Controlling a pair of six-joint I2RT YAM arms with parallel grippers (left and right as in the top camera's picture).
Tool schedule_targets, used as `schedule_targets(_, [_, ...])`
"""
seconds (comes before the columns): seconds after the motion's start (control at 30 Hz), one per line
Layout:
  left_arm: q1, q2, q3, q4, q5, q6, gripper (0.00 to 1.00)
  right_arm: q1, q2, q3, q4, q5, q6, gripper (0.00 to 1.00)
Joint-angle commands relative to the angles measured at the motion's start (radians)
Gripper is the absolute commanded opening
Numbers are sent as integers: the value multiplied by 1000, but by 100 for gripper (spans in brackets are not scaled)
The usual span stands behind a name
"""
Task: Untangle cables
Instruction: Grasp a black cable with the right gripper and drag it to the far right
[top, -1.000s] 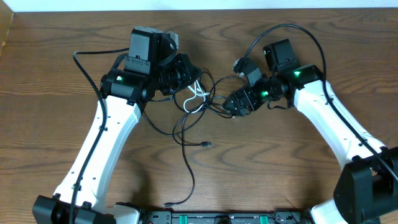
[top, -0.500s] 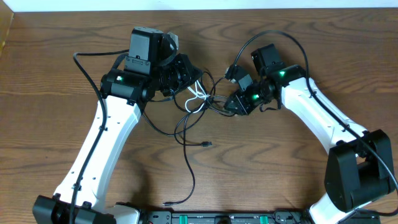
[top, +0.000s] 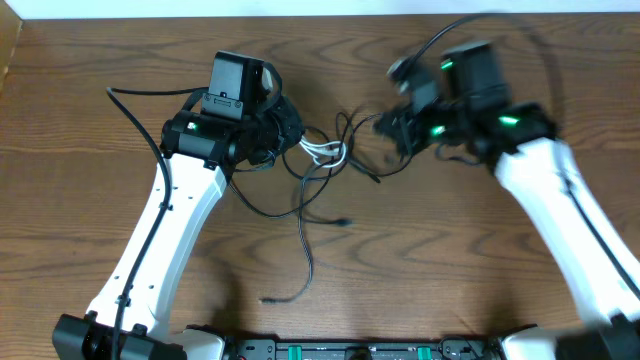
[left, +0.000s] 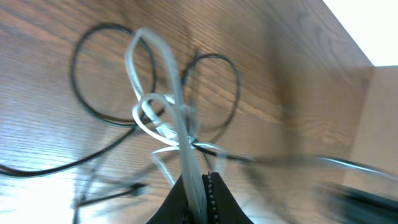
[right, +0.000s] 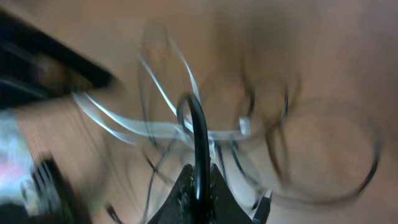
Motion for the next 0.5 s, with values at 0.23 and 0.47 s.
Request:
schedule_targets(0.23, [2, -11, 8, -48, -129, -6, 8, -229, -278, 344, 32, 116, 138, 1])
schedule_targets(0.47, [2, -11, 8, -63, -157, -6, 8, -420, -325, 409, -3, 201, 138, 1])
